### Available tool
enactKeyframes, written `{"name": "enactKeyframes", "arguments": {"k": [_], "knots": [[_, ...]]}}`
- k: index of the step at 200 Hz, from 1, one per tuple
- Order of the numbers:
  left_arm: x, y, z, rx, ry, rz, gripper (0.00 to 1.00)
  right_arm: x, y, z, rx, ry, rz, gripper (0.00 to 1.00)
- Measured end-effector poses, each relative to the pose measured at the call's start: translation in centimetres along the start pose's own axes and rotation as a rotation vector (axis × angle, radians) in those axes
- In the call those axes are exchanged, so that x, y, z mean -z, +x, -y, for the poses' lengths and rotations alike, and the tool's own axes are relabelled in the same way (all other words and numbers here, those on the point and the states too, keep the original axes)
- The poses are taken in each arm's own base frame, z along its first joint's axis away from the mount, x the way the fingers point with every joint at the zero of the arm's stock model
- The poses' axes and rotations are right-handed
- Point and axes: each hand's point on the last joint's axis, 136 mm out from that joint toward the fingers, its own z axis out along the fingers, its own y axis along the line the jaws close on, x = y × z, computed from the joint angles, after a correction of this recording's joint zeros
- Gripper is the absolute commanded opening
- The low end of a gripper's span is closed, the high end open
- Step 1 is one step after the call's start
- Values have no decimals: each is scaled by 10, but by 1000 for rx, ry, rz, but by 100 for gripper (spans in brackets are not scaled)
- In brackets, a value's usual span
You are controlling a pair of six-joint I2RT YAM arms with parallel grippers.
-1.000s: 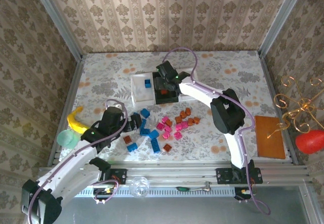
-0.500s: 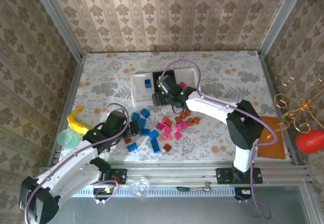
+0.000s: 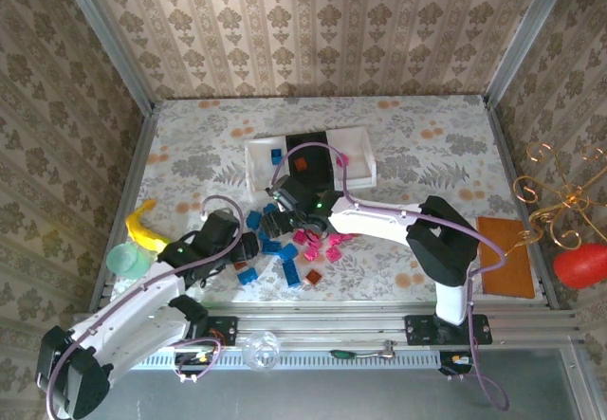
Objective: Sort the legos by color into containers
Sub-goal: Pick up the lego from the middle-left of the table.
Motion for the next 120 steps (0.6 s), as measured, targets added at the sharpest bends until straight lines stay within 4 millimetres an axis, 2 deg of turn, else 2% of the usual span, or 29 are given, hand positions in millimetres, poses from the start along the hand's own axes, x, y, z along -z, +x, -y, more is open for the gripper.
{"name": "enactKeyframes", "arguments": {"k": [50,75,93,120], "knots": [[-1,47,9,-100,9,-127,85,1,10,18,-17,42,-1,71],[-10,73,4,-149,-34,-213,76,3,10,23,-26,48,2,72],[-15,82,3,-169,-61,-253,75,8,5,25,-34,51,17,72],[-20,86,2,-181,-78,-270,73,16,1,31,-45,59,38,72]]}}
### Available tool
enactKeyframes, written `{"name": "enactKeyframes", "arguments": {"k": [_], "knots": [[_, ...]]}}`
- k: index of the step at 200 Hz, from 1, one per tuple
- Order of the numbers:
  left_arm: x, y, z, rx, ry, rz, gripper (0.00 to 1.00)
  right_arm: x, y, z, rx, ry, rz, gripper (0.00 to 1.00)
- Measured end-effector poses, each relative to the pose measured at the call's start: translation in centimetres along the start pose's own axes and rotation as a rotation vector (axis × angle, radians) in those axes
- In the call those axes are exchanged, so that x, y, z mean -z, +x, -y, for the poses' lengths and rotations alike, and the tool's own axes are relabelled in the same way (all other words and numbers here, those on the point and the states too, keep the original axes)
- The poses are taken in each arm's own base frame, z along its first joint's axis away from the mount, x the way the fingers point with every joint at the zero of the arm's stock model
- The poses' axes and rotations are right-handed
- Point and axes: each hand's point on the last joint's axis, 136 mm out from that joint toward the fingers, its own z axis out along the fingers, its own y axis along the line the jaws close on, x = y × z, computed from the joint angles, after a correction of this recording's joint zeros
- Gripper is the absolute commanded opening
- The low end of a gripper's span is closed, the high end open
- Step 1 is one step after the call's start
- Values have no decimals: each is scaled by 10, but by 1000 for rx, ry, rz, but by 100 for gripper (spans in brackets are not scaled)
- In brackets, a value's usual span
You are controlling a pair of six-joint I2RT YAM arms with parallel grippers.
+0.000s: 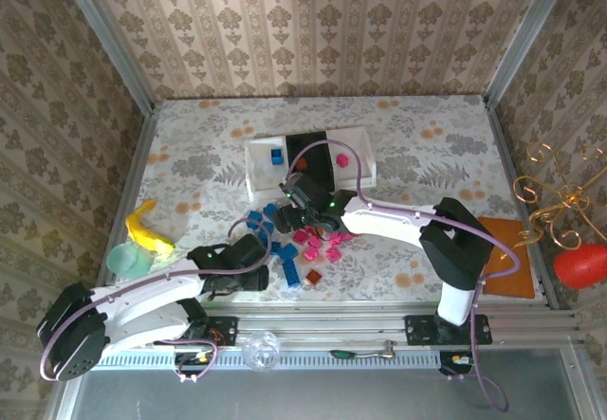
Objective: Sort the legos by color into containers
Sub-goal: Pick up the lego from the middle-left of the table.
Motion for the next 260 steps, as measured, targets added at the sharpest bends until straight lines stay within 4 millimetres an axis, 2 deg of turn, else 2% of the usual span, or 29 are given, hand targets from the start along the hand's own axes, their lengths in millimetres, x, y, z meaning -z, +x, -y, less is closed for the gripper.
{"name": "enactKeyframes", "arguments": {"k": [36,55,94,118,171,188,226,260], "knots": [[-7,-1,-1,-21,-36,-17,72,6,-2,11,-14,19,13,72],[-8,-2,-2,-35,-53,-25,67,7,-2,14,-18,23,16,72],[-9,-3,-1,-65,-60,-27,71,8,1,18,-23,29,11,72],[-9,-4,0,-86,-60,-26,61,8,4,21,-27,34,6,72],[-8,-8,2,-129,-50,-7,48,8,7,30,-39,45,5,72],[-8,-15,9,-125,-22,21,42,8,8,32,-42,46,7,72],[0,-27,21,-114,38,84,38,15,5,35,-54,45,25,72],[18,-44,36,-108,90,138,38,24,4,45,-85,52,42,72]]}}
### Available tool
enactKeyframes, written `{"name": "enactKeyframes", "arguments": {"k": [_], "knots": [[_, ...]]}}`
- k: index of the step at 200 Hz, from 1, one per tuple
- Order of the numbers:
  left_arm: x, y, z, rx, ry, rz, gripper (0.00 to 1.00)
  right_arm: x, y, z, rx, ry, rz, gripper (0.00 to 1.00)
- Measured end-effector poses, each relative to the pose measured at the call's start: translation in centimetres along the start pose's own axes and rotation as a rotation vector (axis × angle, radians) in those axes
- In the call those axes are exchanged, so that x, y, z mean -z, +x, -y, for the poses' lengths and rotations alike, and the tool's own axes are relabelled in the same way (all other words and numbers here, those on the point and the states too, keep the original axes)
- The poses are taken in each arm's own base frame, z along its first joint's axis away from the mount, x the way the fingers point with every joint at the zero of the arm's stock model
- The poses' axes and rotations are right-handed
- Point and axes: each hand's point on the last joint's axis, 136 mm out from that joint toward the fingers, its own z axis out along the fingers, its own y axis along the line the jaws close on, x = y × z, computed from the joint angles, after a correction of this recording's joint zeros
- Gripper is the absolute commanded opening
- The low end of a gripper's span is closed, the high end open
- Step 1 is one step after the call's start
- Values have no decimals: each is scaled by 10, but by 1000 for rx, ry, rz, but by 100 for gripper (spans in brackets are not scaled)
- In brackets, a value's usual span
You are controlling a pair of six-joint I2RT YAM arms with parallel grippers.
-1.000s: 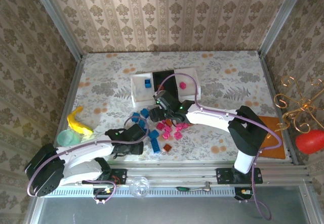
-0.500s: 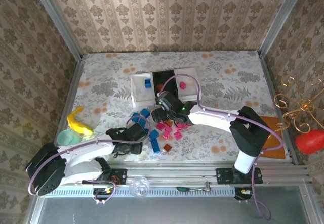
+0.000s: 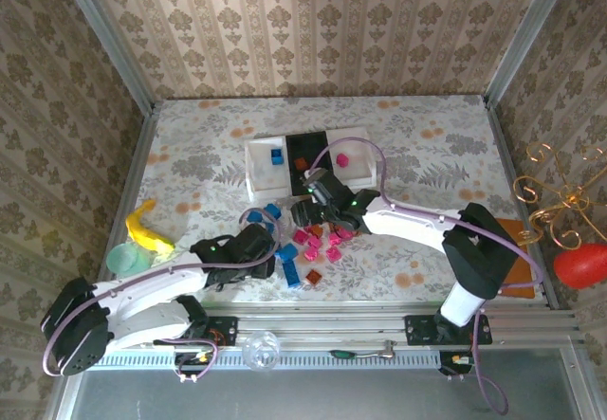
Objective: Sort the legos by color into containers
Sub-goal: Pick up the lego from the middle-left of the table, then place the lego in the container.
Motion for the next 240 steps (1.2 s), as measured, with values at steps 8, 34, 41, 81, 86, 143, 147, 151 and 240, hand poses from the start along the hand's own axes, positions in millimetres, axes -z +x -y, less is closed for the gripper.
{"name": "enactKeyframes", "arguments": {"k": [8,34,41,81,86,143,147,151,240], "knots": [[5,-7,4,-1,13,16,38,2,0,4,-8,4,4,72],[22,-41,13,11,43,88,37,8,-1,15,-30,15,15,72],[26,-53,12,21,45,110,37,10,-1,18,-36,17,19,72],[24,-132,-7,95,11,225,35,13,-3,25,-58,25,30,72],[21,-140,-9,102,7,229,34,13,-2,25,-62,25,29,72],[-25,-225,-13,109,-5,270,35,26,3,33,-74,42,47,72],[-26,-231,-14,112,-4,276,35,27,3,33,-75,42,50,72],[-30,-237,-15,115,-7,279,35,29,3,33,-76,42,54,72],[-55,-270,-24,150,12,277,70,50,3,42,-104,64,93,73]]}}
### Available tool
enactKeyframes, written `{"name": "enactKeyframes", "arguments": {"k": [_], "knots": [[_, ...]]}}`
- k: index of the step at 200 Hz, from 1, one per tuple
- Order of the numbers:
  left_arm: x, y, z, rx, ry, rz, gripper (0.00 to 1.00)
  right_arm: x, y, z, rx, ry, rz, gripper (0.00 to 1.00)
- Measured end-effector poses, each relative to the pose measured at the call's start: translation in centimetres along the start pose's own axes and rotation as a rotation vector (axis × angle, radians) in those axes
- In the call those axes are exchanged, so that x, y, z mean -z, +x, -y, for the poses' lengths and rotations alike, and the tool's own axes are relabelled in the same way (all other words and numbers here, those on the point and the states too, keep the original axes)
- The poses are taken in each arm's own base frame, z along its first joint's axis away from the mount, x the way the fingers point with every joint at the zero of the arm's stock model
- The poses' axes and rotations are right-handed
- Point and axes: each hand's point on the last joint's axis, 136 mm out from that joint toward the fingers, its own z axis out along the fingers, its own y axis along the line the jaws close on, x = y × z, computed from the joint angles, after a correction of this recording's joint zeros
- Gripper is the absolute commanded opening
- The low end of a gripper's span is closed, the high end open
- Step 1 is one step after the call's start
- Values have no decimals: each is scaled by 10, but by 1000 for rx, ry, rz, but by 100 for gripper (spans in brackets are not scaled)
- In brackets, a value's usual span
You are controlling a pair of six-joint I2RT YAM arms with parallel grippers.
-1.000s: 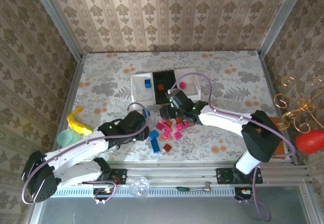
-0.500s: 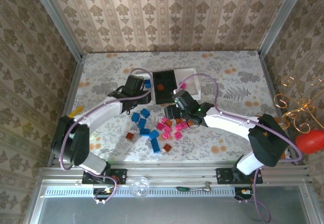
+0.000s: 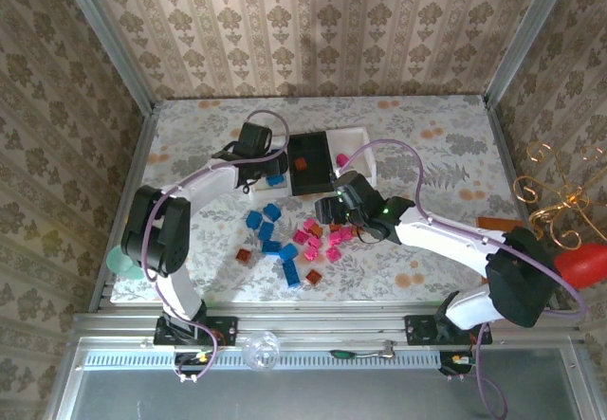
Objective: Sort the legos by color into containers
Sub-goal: Place the lego in the container, then pick up the lego from the bottom-left of the table.
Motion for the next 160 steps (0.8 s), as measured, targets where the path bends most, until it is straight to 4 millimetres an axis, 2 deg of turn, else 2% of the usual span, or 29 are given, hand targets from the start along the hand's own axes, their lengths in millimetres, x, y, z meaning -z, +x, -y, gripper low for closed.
{"name": "enactKeyframes", "arguments": {"k": [14,30,53,71,104,138,160], "knots": [[10,-6,3,2,18,25,73,4,-1,1,-5,2,11,73],[30,-8,7,12,52,65,75,9,-5,2,-7,1,23,73],[62,7,9,27,98,97,78,11,-7,1,-9,-2,33,73],[82,33,9,32,126,95,81,11,-5,2,-10,0,30,73],[106,95,-5,25,129,33,81,8,2,6,-17,8,13,73],[120,148,-35,57,80,-40,80,6,2,5,-25,8,14,73],[118,182,-51,82,43,-108,79,-3,9,7,-23,21,-9,73]]}}
